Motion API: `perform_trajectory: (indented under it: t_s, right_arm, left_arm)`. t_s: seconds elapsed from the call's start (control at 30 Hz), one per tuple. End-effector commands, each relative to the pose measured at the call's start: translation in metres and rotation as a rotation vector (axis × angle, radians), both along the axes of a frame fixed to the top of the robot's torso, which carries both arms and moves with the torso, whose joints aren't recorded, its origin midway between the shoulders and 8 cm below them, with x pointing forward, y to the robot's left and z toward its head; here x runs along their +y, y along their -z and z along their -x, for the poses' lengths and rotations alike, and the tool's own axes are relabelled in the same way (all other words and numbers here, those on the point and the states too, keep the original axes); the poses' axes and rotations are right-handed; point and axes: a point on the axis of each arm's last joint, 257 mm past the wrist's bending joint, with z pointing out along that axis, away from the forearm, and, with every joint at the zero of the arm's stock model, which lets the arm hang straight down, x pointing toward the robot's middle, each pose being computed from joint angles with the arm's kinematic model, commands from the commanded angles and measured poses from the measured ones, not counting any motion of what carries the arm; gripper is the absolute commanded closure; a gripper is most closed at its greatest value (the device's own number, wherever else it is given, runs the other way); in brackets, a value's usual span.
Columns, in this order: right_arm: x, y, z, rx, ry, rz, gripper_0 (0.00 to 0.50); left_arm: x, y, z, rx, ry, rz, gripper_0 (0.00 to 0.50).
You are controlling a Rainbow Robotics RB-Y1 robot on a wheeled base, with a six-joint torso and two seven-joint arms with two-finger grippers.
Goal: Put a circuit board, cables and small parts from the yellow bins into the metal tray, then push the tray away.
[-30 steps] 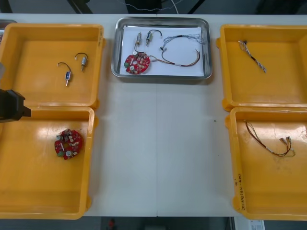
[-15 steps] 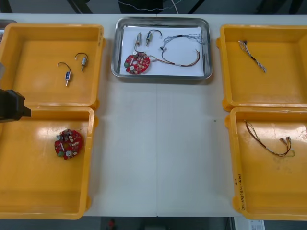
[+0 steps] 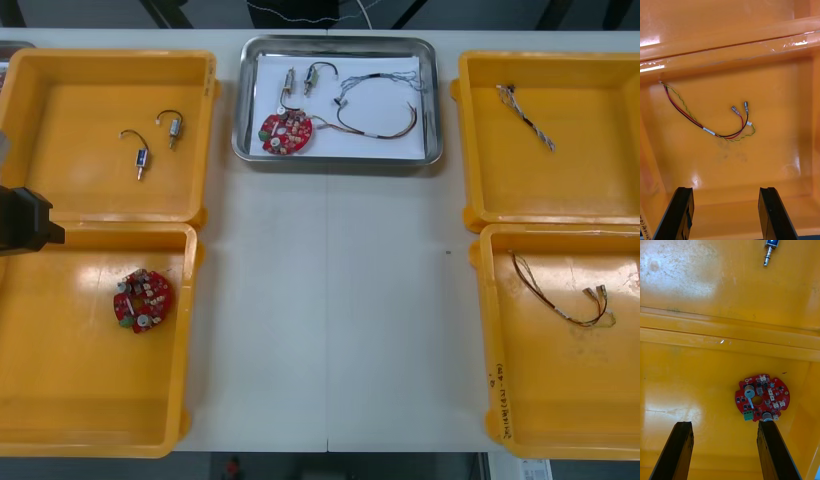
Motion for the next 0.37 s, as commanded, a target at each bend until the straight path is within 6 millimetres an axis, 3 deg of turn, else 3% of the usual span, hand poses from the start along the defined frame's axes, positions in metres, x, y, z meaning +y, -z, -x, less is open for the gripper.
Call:
perform_trajectory:
  t_s: [0.03, 0.37]
  right_arm:
    - [-0.0094, -0.0195, -0.0054, -0.035, 0.017, 0.029, 0.000]
    - [-0.0094, -0.0195, -0.0054, -0.035, 0.017, 0.029, 0.000]
  left_arm:
    - [0.0157, -0.0111, 0.0059, -0.015, 0.054, -0.082, 0.000]
    - [0.0157, -0.0111, 0.0059, -0.015, 0.054, -0.082, 0.000]
